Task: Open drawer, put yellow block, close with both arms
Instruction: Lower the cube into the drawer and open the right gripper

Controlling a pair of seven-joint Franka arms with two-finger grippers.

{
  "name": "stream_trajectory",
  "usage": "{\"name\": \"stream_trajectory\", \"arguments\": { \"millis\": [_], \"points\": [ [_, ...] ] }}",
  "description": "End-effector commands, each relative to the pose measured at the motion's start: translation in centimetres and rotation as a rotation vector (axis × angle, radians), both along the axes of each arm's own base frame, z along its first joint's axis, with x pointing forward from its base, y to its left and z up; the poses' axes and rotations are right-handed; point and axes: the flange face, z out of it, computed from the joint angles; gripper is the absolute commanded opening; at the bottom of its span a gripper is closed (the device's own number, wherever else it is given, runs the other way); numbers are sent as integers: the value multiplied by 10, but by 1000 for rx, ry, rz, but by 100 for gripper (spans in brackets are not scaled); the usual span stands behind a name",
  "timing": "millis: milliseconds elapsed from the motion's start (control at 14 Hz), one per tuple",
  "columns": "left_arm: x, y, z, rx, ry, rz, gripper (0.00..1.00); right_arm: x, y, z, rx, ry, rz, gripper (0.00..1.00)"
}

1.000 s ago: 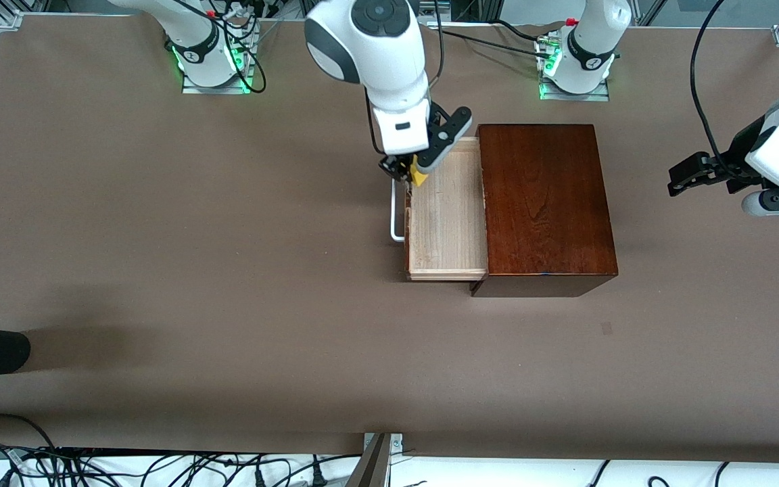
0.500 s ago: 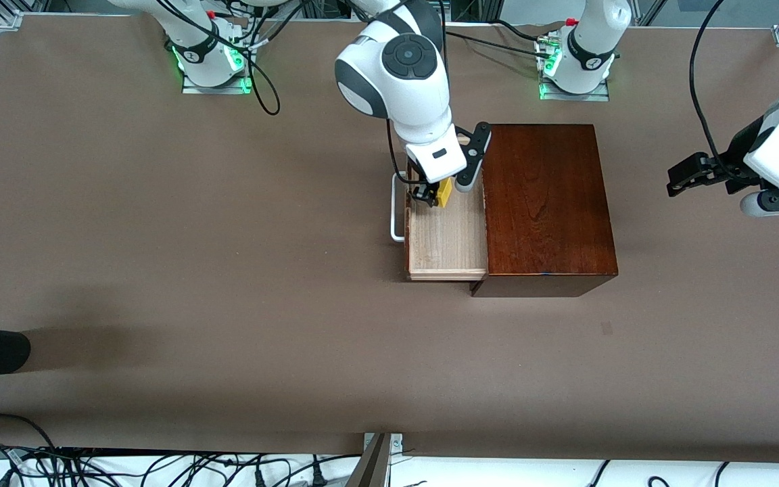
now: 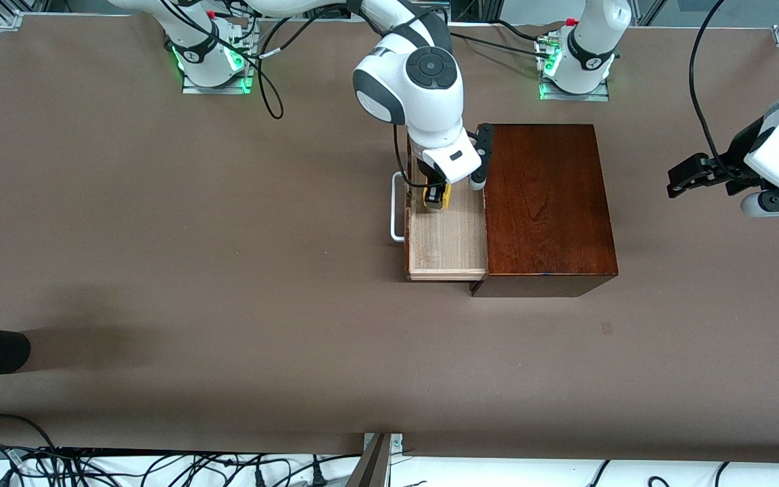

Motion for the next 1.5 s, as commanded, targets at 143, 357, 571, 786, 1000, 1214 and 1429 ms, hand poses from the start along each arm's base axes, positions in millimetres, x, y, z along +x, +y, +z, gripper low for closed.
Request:
{"name": "stream_trajectory", "arguments": {
  "millis": [143,357,571,786,1000,1214,1429],
  "points": [
    [2,-2,3,15,-21,-1,100,-15,13,-21,-62,-32,91,18],
    [2,0,6,15,-29,0,100,-16,11,-30,-77,-31,98,18],
    [2,0,8,14,-33,2,100,-17,11,-43,-66,-54,108,19],
    [2,1,9,14,-35,3,100,-17,11,-45,-74,-63,112,20],
    [2,1,9,14,-35,3,100,-15,11,-44,-62,-70,109,21],
    [2,1,9,14,-36,3,100,-16,12,-46,-65,-68,107,23],
    [3,1,9,14,-36,5,100,-18,13,-49,-51,-77,108,24]
  ]
}}
